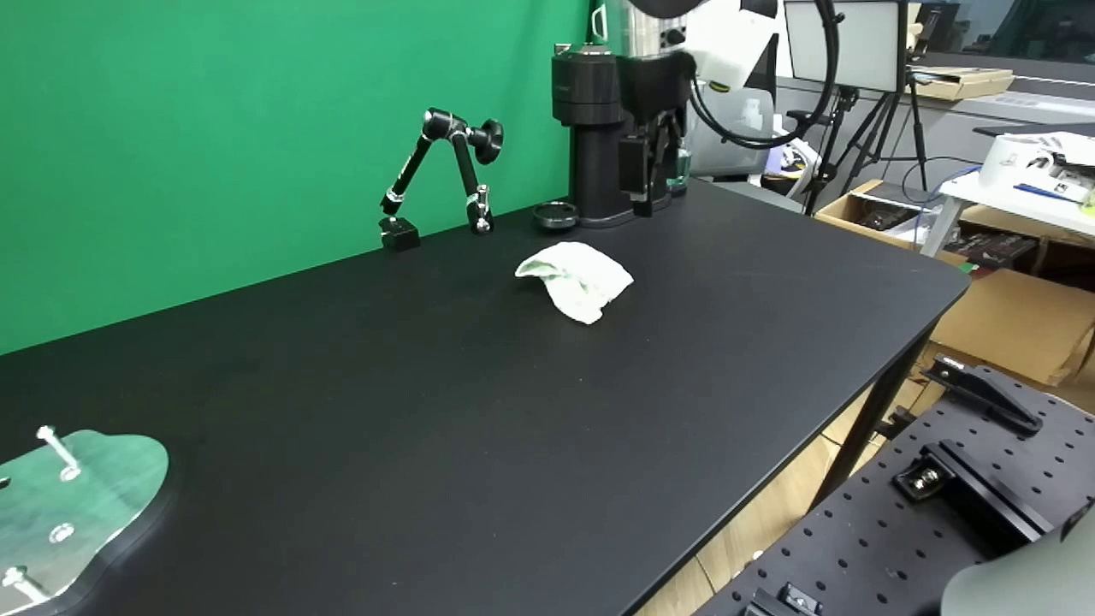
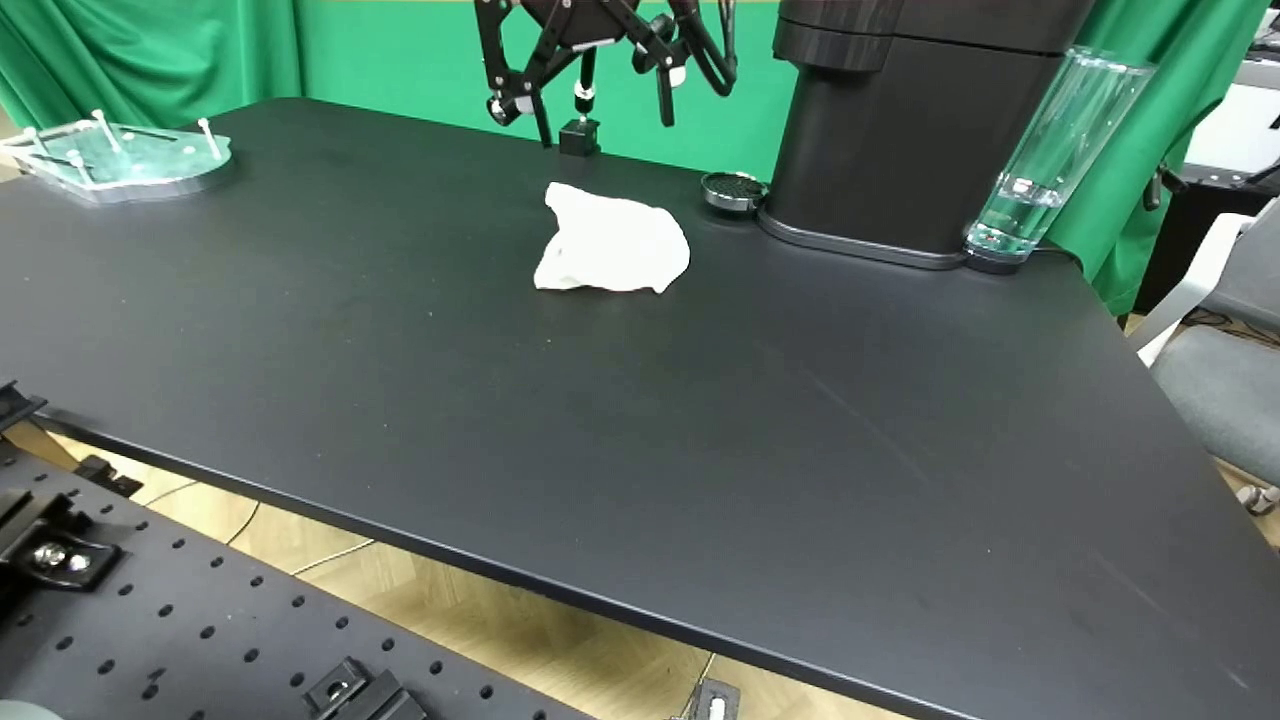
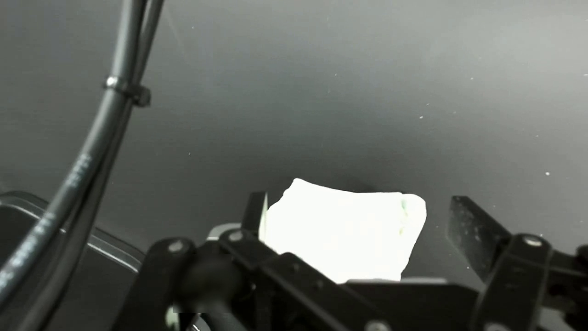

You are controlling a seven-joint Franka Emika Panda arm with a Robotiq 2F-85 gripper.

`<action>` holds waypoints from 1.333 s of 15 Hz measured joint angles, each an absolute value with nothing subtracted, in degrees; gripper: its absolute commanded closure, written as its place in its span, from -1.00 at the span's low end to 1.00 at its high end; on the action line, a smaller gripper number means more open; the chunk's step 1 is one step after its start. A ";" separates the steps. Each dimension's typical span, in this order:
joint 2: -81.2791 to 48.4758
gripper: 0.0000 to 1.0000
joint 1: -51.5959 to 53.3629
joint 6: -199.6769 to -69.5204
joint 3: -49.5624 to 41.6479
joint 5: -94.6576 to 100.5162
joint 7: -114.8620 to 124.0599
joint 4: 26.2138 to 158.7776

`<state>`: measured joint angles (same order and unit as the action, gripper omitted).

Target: Put the cloth on the black rod

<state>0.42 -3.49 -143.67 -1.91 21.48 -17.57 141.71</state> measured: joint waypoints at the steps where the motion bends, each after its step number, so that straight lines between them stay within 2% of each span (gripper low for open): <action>1: -0.94 -1.00 -3.15 -145.35 -1.63 24.53 -15.61 141.24; 5: -6.44 -1.00 -1.89 -151.69 -1.39 31.79 -8.60 138.50; 20: -18.84 -1.00 1.81 -165.51 -4.06 25.76 -5.51 133.76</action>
